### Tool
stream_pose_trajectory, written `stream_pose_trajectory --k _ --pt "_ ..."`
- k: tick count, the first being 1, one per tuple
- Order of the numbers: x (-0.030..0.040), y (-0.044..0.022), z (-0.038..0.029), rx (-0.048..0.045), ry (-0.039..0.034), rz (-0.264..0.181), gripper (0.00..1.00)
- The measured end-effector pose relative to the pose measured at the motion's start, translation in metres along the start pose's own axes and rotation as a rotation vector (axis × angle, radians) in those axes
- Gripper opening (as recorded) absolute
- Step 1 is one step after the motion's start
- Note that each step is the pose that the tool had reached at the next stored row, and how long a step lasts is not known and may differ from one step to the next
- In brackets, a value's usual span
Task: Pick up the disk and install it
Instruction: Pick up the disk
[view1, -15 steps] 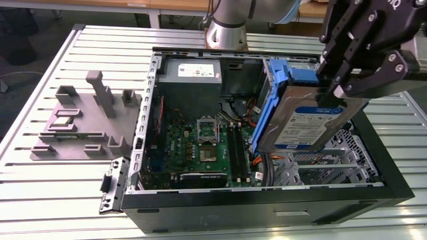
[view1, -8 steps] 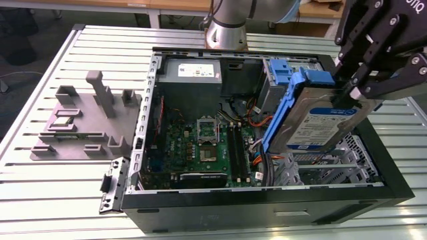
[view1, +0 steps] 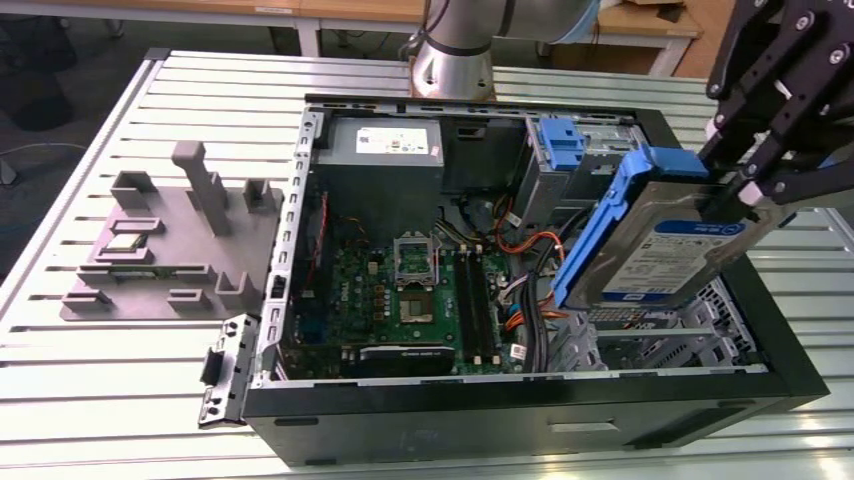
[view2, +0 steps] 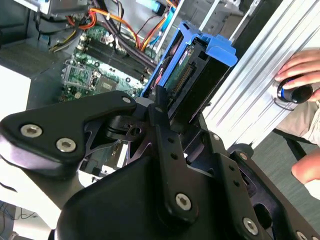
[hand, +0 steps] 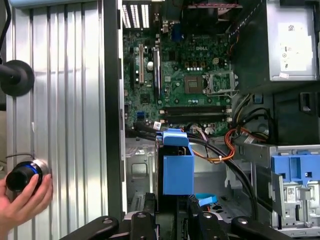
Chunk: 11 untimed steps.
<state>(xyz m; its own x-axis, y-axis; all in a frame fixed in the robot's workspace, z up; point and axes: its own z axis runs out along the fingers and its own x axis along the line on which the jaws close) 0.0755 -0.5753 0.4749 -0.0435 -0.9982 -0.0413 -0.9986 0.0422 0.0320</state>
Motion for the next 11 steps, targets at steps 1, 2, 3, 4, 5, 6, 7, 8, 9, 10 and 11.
stream_pose_trajectory --k 1,2,3,4,5,6,7,8,9,10,11 --pt "-0.0001 -0.0025 0.0008 -0.0007 0.0001 -0.002 0.35" --pt "-0.0001 -0.005 0.0016 -0.0015 0.0004 -0.004 0.35" --pt "-0.0002 -0.0071 0.0025 -0.0022 0.0003 -0.007 0.35" --pt "-0.0004 -0.0129 0.0048 -0.0038 0.001 -0.02 0.35" --pt "-0.0003 -0.013 0.0049 -0.0039 0.0014 -0.021 0.35" --pt "-0.0003 -0.013 0.0049 -0.004 0.0016 -0.021 0.35" --pt "-0.0003 -0.013 0.0049 -0.004 0.0017 -0.021 0.35" --pt "-0.0003 -0.0131 0.005 -0.004 0.0016 -0.021 0.35" --pt "-0.0003 -0.0131 0.005 -0.004 0.0016 -0.021 0.35" --pt "-0.0004 -0.0138 0.005 -0.004 0.0017 -0.022 0.35" --pt "-0.0004 -0.0148 0.0052 -0.0041 0.0017 -0.024 0.35"
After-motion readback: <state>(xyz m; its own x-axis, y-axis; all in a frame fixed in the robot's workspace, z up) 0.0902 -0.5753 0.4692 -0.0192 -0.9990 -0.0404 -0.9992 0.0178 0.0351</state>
